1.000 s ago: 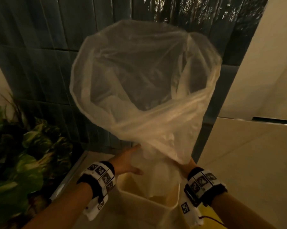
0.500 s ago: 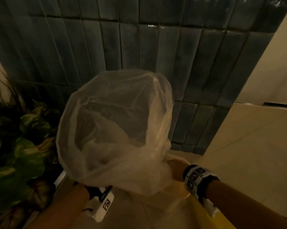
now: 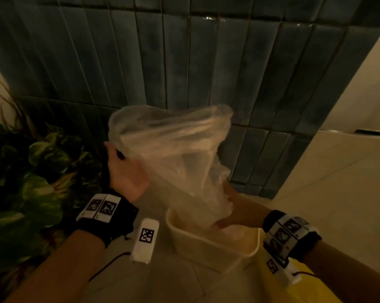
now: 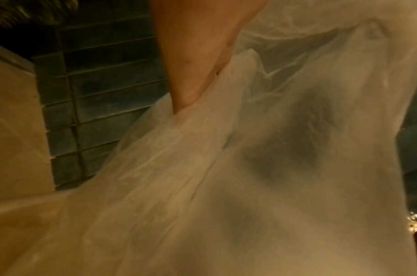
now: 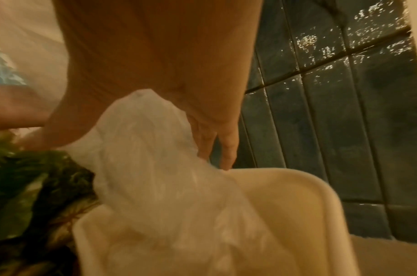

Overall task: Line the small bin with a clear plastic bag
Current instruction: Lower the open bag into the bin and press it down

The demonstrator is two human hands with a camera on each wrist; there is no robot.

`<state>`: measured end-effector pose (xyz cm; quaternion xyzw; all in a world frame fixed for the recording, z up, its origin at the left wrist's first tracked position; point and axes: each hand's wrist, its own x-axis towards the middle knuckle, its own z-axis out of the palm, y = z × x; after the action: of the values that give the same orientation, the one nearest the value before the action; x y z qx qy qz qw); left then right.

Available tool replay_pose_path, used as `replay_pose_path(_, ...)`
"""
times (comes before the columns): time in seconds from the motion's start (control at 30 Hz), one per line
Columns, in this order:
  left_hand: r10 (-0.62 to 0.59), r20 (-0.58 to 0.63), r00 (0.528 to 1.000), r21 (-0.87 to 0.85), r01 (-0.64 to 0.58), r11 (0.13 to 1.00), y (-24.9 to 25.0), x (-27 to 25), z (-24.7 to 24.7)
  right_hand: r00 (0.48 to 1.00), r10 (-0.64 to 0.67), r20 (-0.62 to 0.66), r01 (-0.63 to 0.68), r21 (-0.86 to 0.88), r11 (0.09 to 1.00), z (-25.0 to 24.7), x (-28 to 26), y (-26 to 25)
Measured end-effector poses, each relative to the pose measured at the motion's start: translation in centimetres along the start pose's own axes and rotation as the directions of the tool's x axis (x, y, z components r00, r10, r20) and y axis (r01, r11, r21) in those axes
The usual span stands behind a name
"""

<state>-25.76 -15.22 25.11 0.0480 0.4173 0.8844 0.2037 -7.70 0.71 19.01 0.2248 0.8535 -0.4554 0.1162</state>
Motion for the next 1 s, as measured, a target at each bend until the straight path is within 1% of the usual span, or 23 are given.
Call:
replay_pose_path(0.03, -0.068, 0.061, 0.996, -0.221, 0.080, 0.972, -0.2, 0.6, -0.2, 1.000, -0.004, -0.022, 0.005, 0.054, 0.999, 0.0, -0.3, -0.5)
replay_pose_path(0.07, -0.095, 0.113, 0.989, -0.256, 0.122, 0.959, -0.1, 0.9, -0.2, 0.999, -0.001, -0.049, 0.005, 0.070, 0.998, 0.2, -0.2, -0.8)
replay_pose_path(0.1, -0.169, 0.133, 0.977, -0.211, 0.194, 0.958, -0.1, 1.1, 0.2, 0.997, -0.003, -0.083, 0.006, 0.034, 0.999, 0.7, -0.1, -1.0)
replay_pose_path(0.13, -0.231, 0.192, 0.954, -0.046, 0.244, 0.969, -0.3, 1.4, 0.3, 0.993, -0.010, -0.119, 0.004, -0.051, 0.999, 1.2, 0.2, -0.5)
replay_pose_path(0.17, -0.285, 0.244, 0.927, 0.086, 0.272, 0.959, -0.3, 1.5, 0.3, 0.988, -0.019, -0.151, -0.012, -0.202, 0.979, 1.6, 0.5, -0.2)
replay_pose_path(0.2, -0.314, 0.261, 0.913, 0.181, 0.273, 0.945, -0.3, 1.6, 0.2, 0.985, -0.010, -0.175, -0.055, -0.364, 0.930, 2.0, 1.0, 0.6)
replay_pose_path(0.23, -0.335, 0.257, 0.907, 0.242, 0.275, 0.931, -0.3, 1.6, 0.3, 0.984, 0.020, -0.178, -0.105, -0.483, 0.869, 2.5, 1.6, 1.6)
replay_pose_path(0.27, -0.334, 0.248, 0.909, 0.280, 0.263, 0.923, -0.2, 1.8, 0.0, 0.988, 0.063, -0.141, -0.134, -0.576, 0.806, 3.2, 2.3, 2.5)
replay_pose_path(0.33, -0.357, 0.235, 0.904, 0.345, 0.266, 0.900, 0.0, 2.1, -0.2, 0.988, 0.150, -0.047, -0.145, -0.632, 0.761, 4.0, 3.2, 4.2)
replay_pose_path(0.4, -0.373, 0.238, 0.897, 0.451, 0.238, 0.860, -0.2, 2.4, -0.6, 0.974, 0.227, 0.001, -0.170, -0.658, 0.733, 4.7, 3.6, 4.5)
replay_pose_path(0.43, -0.366, 0.222, 0.904, 0.524, 0.205, 0.826, -0.4, 2.4, -0.6, 0.960, 0.280, 0.012, -0.200, -0.669, 0.716, 4.9, 3.8, 4.3)
replay_pose_path(0.5, -0.308, 0.106, 0.945, 0.671, 0.160, 0.724, -0.9, 2.6, -1.0, 0.942, 0.327, 0.068, -0.186, -0.705, 0.684, 4.9, 4.0, 4.1)
replay_pose_path(0.53, -0.265, 0.046, 0.963, 0.724, 0.151, 0.674, -1.1, 2.5, -1.1, 0.939, 0.327, 0.110, -0.161, -0.697, 0.698, 4.7, 3.9, 4.0)
replay_pose_path(0.6, -0.219, 0.029, 0.975, 0.811, 0.105, 0.576, -1.4, 2.6, -1.4, 0.955, 0.270, 0.125, -0.145, -0.598, 0.788, 3.6, 3.5, 3.7)
replay_pose_path(0.63, -0.222, 0.036, 0.974, 0.839, 0.091, 0.537, -1.6, 2.7, -1.5, 0.971, 0.223, 0.086, -0.148, -0.517, 0.843, 2.6, 3.1, 3.4)
replay_pose_path(0.7, -0.228, 0.041, 0.973, 0.857, 0.083, 0.509, -1.9, 2.8, -1.6, 0.991, 0.135, 0.021, -0.123, -0.290, 0.949, 0.8, 1.9, 2.5)
replay_pose_path(0.77, -0.238, 0.056, 0.970, 0.850, 0.079, 0.522, -2.4, 2.8, -1.7, 0.998, 0.057, -0.006, -0.057, -0.051, 0.997, -0.3, 1.1, 1.5)
replay_pose_path(0.8, -0.241, 0.067, 0.968, 0.849, 0.072, 0.524, -2.7, 2.8, -1.8, 0.998, 0.061, -0.013, -0.061, -0.013, 0.998, -0.4, 0.8, 1.0)
replay_pose_path(0.87, -0.257, 0.095, 0.962, 0.839, 0.061, 0.540, -3.2, 2.5, -1.7, 0.993, 0.104, 0.047, -0.107, 0.068, 0.992, 0.4, 0.7, 0.5)
replay_pose_path(0.9, -0.270, 0.106, 0.957, 0.829, 0.065, 0.556, -3.5, 2.4, -1.8, 0.988, 0.139, 0.060, -0.148, 0.194, 0.970, 1.1, 0.8, 0.8)
replay_pose_path(0.93, -0.278, 0.116, 0.953, 0.816, 0.068, 0.574, -3.7, 2.1, -1.8, 0.988, 0.145, 0.057, -0.156, 0.297, 0.942, 1.9, 1.0, 1.0)
replay_pose_path(0.97, -0.286, 0.119, 0.951, 0.801, 0.078, 0.594, -3.9, 1.9, -1.9, 0.988, 0.155, 0.019, -0.145, 0.477, 0.867, 2.7, 1.6, 1.4)
replay_pose_path(1.0, -0.290, 0.121, 0.949, 0.783, 0.088, 0.615, -4.0, 1.7, -2.1, 0.979, 0.202, -0.004, -0.157, 0.611, 0.776, 3.3, 2.1, 1.8)
